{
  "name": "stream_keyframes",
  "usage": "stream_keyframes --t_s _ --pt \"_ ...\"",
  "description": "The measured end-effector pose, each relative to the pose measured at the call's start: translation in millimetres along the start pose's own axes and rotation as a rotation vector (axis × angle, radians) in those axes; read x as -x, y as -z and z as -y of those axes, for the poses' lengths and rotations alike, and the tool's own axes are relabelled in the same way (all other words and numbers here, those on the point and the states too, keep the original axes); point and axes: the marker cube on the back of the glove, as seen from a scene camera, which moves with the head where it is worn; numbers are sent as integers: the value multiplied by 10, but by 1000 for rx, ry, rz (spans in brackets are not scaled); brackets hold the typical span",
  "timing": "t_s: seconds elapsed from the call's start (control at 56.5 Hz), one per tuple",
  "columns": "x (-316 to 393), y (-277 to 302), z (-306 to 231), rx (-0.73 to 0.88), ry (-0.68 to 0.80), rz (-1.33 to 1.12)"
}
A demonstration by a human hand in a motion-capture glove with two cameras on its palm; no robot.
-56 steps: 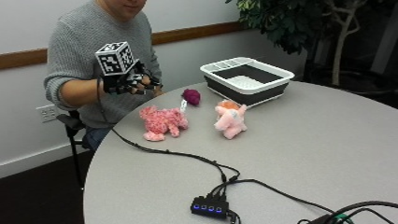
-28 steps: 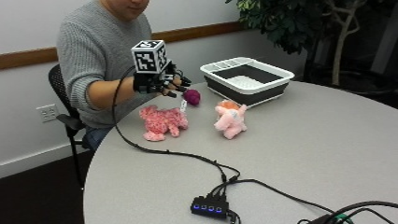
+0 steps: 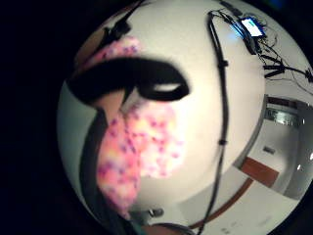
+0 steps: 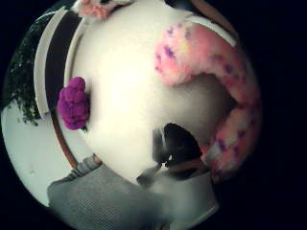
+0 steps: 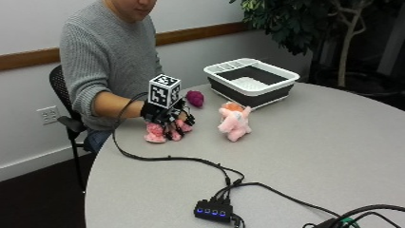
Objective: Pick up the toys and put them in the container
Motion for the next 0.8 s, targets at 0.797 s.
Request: stream_keyframes --t_s 0.797 --pt "78 2206 218 -553 156 188"
